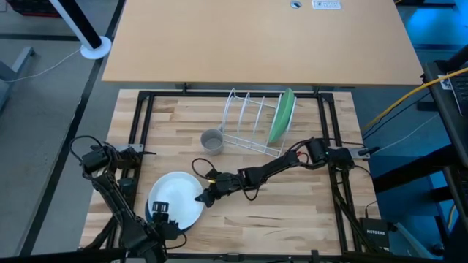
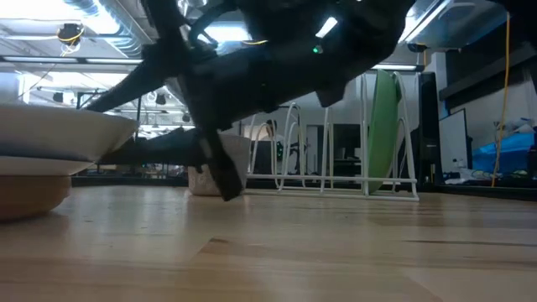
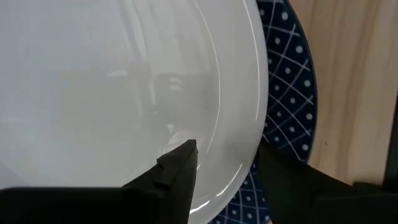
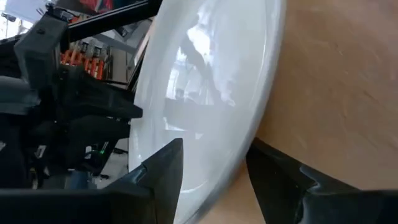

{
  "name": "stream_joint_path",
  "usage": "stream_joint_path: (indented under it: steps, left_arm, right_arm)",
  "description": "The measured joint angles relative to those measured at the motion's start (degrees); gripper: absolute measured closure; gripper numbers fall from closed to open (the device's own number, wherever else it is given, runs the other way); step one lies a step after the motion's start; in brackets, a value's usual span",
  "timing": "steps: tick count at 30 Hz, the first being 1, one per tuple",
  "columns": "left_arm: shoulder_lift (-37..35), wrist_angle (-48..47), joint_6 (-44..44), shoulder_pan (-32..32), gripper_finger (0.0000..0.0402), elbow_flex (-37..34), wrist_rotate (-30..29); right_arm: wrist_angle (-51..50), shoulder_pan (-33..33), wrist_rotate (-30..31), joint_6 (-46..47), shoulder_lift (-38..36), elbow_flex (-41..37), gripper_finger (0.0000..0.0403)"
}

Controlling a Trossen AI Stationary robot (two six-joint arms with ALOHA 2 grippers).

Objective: Sort dishes
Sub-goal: Put the white plate in the dish rack

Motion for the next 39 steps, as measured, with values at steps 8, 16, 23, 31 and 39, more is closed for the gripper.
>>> stream_joint_path:
  steps: [8,16,23,31,39]
  left_arm:
    - [0.00,0.14,-0.25,0.18,0.0249,0.00,-0.08]
    - [0.00,0.14,-0.78,0.18,0.0249,0.00,-0.23]
    - [0.02,0.36,-1.52,0.29,0.0249,0.18,0.93]
    - [0.02,-0.45,-1.31,0.33,0.0249,3.19,3.13]
    - [0.07,-0.80,-7.52,0.31,0.0249,7.05,3.62]
  right_arm:
    - [-0.94,-0.22,-0.49,-0.12,1.98,3.31,0.0226]
    - [-2.72,-0.20,-0.80,0.23,1.98,3.34,0.0298]
    - [-2.78,-0.26,-1.35,0.59,1.98,3.53,0.0371]
    - [-2.60,-0.18,-3.12,0.45,1.96,3.53,0.0378]
    - [-0.88,-0.04,-3.86,-0.53,1.57,3.80,0.0382]
